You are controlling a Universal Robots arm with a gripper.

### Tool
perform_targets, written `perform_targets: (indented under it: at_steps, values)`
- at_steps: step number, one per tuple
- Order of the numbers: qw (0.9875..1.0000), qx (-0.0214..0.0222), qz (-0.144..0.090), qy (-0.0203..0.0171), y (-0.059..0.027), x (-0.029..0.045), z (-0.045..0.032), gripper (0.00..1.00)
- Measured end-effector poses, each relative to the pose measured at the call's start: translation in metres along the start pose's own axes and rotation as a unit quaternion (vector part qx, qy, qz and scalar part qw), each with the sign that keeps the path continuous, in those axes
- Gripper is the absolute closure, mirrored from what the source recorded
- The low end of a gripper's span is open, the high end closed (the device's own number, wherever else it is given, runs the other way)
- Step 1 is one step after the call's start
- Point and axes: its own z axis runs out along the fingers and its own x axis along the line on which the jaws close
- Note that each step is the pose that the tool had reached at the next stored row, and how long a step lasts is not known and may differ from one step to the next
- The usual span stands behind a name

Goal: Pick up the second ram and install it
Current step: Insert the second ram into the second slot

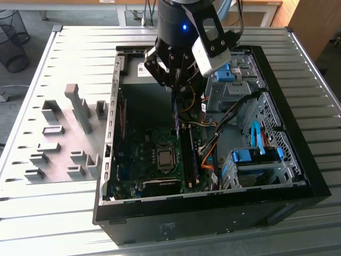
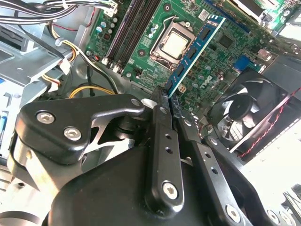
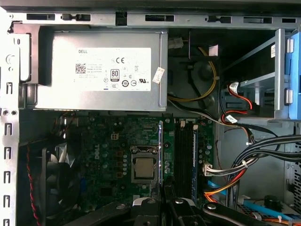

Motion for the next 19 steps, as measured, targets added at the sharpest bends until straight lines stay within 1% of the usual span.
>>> perform_targets:
  at_steps: [11,12,13,19]
  values:
    - [1.0,0.0,0.0,0.0,0.0,0.0,0.0023,0.86]
    - [1.0,0.0,0.0,0.0,0.0,0.0,0.0066,0.86]
    - [1.0,0.0,0.0,0.0,-0.0001,-0.0001,0.0134,0.86]
    - [1.0,0.0,0.0,0.0,0.0,-0.0001,0.0145,0.86]
